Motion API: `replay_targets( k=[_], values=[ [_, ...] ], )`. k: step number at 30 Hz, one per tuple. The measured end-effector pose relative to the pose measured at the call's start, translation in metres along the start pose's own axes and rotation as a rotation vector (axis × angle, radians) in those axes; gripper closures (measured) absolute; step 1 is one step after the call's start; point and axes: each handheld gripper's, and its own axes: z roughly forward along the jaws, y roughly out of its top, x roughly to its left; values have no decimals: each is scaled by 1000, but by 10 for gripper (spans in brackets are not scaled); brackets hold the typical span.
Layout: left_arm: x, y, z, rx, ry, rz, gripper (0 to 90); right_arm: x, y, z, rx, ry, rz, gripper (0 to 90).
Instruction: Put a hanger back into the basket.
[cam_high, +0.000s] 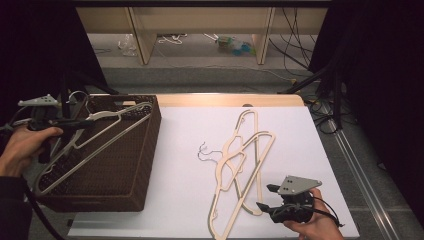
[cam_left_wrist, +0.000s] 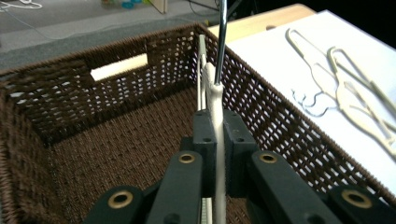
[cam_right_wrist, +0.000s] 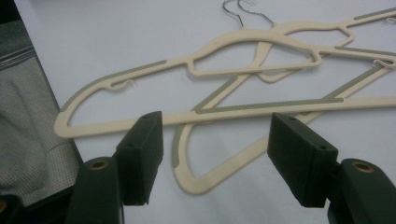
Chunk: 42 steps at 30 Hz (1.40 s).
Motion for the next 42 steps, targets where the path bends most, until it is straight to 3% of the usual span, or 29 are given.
replay_targets(
  k=[4, 8, 11, 16, 18, 20, 26, 28, 34, 37, 38, 39, 42],
  values=[
    [2, -4, 8, 14, 7, -2, 852, 0, 0, 1, 0, -1, 2, 372],
    [2, -9, 19, 60, 20, -7, 852, 0, 0, 0, 3, 0, 6, 372],
    [2, -13, 28, 119, 26, 3, 851, 1, -1, 1, 7, -1, 8, 372],
    [5, -21, 36, 215, 85, 6, 845, 1, -1, 1, 4, 2, 10, 371],
    [9, -26, 36, 187, 91, -26, 840, 0, -1, 1, 2, 1, 7, 370],
    [12, -28, 34, 183, 103, -19, 835, 0, -1, 1, 5, 7, 11, 368],
    [21, -35, 32, 209, 197, -23, 801, 0, -1, 3, 5, 10, 0, 364],
    [23, -39, 34, 201, 235, -56, 789, 0, -1, 3, 2, 9, -1, 363],
    [27, -44, 35, 204, 255, -89, 725, 0, -1, 3, 3, 5, 8, 360],
    [28, -44, 31, 179, 276, -117, 670, 0, -2, 2, 1, 6, 6, 359],
    [30, -44, 30, 158, 283, -106, 632, 0, -1, 2, 0, 5, 7, 357],
    [33, -43, 29, 131, 282, -63, 598, 0, -1, 2, -1, 5, 7, 356],
    [29, -40, 22, 141, 284, -44, 570, 0, -2, 3, 0, 5, 8, 354]
  ],
)
